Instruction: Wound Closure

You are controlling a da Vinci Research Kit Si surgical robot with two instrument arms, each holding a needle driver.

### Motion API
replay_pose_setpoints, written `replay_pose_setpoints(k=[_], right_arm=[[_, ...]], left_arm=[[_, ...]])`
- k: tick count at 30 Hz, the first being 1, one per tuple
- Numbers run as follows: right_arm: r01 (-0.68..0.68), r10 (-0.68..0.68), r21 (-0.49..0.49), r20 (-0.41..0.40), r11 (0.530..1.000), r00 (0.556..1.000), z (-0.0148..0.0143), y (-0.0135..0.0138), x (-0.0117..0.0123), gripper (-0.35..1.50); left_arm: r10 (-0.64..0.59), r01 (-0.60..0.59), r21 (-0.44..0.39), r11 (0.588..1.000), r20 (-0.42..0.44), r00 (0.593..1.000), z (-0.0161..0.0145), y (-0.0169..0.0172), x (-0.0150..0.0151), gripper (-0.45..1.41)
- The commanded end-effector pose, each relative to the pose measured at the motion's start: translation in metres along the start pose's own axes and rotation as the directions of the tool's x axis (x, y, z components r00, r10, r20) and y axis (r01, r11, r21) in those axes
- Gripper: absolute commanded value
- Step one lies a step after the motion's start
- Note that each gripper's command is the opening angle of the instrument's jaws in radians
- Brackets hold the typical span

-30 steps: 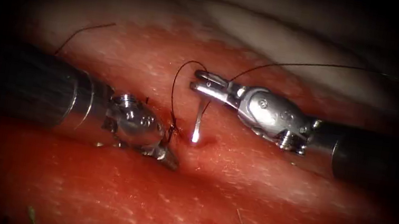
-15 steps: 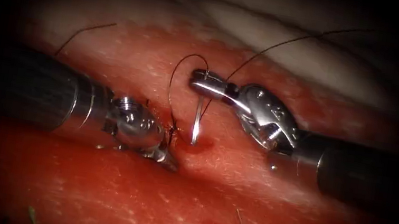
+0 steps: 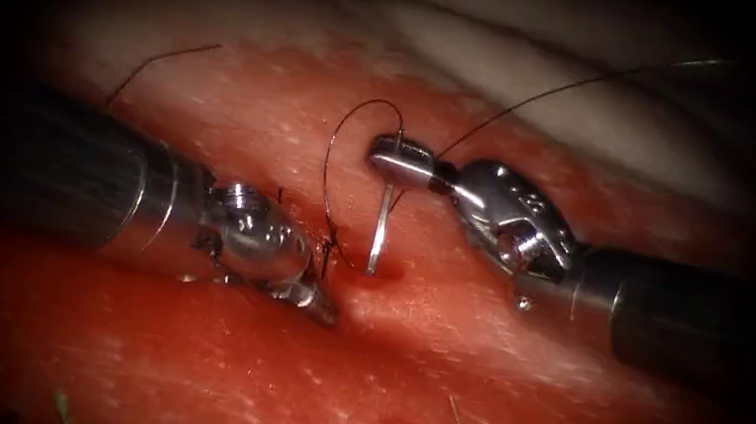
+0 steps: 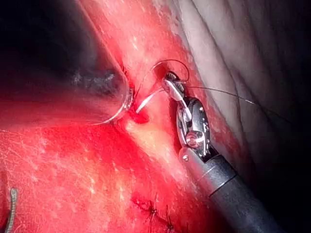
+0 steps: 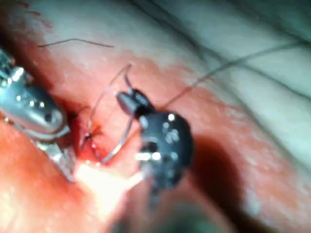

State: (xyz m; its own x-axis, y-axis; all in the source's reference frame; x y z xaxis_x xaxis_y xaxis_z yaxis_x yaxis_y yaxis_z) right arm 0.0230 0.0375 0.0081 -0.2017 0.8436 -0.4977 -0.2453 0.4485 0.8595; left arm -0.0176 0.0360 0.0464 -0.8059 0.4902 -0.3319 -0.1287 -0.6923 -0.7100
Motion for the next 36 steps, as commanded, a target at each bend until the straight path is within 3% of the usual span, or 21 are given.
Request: replay_pose_setpoints(k=[1,14,18,21,22,27,36], right_arm=[[-0.004,0.003,-0.002,-0.015,1.000,1.000,0.0008,0.0004,0.0004,-0.35],[0.066,-0.067,-0.021,-0.052,0.998,0.996,0.0010,0.0002,0.0012,-0.35],[-0.010,0.010,-0.011,-0.053,1.000,0.999,0.0010,0.0000,0.0010,-0.35],[-0.150,0.150,-0.005,-0.020,0.989,0.989,0.0010,-0.0003,0.0007,-0.35],[-0.259,0.260,-0.009,0.002,0.966,0.966,0.0010,-0.0005,0.0006,-0.35],[-0.516,0.515,0.001,0.043,0.857,0.856,0.0010,-0.0009,0.0003,-0.35],[-0.680,0.673,0.010,0.141,0.733,0.726,0.0029,-0.0029,-0.0012,-0.35]], left_arm=[[-0.001,0.001,-0.002,1.000,0.000,1.000,0.0009,0.0002,0.0000,-0.27],[-0.004,0.004,0.000,1.000,-0.001,1.000,0.0012,0.0007,0.0004,-0.27],[-0.005,0.005,0.000,1.000,-0.001,1.000,0.0013,0.0008,0.0006,-0.27],[-0.005,0.005,0.000,1.000,-0.001,1.000,0.0013,0.0008,0.0006,-0.27],[-0.005,0.005,0.000,1.000,-0.001,1.000,0.0013,0.0008,0.0006,-0.27],[-0.004,0.004,-0.001,1.000,-0.001,1.000,0.0012,0.0007,0.0005,-0.26],[-0.004,0.004,-0.004,1.000,-0.001,1.000,0.0008,0.0007,0.0006,-0.26]])
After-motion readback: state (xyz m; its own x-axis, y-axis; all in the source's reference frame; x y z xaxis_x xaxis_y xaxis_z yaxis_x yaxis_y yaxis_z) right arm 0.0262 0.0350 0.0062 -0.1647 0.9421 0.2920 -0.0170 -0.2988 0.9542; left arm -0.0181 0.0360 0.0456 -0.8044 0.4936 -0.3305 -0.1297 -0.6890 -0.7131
